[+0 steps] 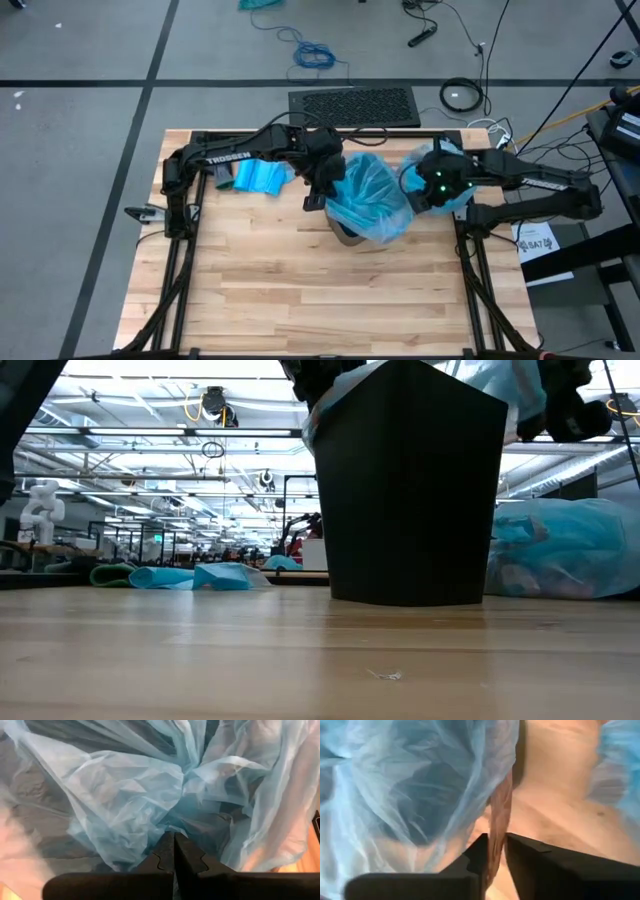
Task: Place trash/remove bag and relplace
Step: Put the blue trash bag into the trash bin
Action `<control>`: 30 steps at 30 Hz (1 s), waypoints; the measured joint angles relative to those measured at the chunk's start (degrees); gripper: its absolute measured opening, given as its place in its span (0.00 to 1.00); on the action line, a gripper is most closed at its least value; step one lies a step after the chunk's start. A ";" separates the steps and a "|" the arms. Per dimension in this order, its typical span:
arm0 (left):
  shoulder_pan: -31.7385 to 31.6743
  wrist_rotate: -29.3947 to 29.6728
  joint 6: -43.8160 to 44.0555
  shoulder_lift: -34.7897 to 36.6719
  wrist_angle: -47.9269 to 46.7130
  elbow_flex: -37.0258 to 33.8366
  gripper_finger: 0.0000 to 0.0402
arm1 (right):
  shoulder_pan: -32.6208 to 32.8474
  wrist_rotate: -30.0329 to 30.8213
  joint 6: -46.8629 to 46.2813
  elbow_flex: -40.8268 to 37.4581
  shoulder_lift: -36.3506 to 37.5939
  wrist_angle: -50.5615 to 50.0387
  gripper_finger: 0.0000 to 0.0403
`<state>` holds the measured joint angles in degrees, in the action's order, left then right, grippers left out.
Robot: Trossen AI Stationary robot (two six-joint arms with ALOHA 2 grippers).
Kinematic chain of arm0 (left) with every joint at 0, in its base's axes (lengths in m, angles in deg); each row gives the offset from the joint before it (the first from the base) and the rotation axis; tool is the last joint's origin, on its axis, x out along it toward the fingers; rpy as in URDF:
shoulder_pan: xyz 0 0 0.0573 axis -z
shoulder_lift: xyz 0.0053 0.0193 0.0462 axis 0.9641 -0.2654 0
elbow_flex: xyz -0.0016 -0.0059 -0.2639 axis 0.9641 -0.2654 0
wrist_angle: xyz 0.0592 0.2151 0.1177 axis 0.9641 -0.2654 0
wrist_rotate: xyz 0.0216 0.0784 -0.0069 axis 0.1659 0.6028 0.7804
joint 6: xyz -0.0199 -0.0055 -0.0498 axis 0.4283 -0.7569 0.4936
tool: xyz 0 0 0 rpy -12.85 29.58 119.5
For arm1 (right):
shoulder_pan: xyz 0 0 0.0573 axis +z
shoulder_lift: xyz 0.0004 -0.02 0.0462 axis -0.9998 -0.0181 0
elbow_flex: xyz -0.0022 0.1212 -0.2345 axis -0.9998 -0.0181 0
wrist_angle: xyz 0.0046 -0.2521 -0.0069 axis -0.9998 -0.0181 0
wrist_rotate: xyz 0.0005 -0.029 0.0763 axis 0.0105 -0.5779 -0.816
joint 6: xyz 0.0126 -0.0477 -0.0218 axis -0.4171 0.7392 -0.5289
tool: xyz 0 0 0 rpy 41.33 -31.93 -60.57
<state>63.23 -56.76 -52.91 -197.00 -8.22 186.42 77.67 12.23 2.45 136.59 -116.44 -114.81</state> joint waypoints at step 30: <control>0.38 -0.07 4.63 0.07 0.00 0.00 0.01 | 9.60 13.61 -1.64 0.00 13.11 0.29 0.51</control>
<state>63.61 -56.82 -48.27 -196.93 -8.22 186.42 87.27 25.84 0.81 136.59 -103.33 -114.52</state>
